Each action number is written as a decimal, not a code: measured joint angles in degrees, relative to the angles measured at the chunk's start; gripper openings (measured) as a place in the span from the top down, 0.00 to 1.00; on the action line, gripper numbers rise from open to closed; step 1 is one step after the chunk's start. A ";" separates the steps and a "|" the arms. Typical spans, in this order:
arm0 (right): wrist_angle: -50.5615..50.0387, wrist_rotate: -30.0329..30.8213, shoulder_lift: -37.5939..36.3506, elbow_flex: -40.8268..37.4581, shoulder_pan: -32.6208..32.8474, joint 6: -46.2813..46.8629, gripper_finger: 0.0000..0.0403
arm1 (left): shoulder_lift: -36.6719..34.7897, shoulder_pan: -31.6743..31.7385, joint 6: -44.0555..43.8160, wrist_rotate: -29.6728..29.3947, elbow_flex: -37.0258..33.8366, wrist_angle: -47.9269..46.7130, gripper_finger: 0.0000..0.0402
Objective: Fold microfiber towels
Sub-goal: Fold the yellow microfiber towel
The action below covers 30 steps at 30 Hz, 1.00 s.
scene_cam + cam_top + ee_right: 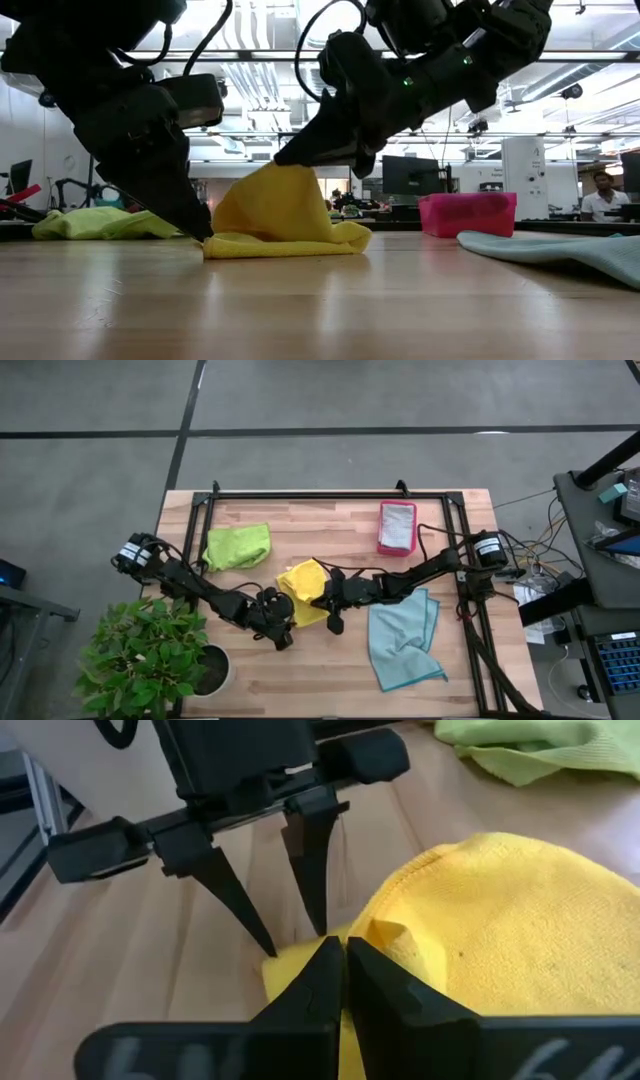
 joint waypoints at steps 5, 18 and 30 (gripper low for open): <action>0.04 0.04 0.00 0.26 0.23 -0.02 0.98 | 0.00 0.00 -0.01 0.00 0.00 0.10 0.67; 4.17 -0.03 8.35 4.39 0.95 1.41 0.98 | 0.00 -0.04 -0.02 0.33 0.00 -0.02 0.67; -1.97 -4.27 14.07 12.57 1.25 0.96 0.98 | -0.02 0.00 -0.20 0.50 0.00 -1.33 0.67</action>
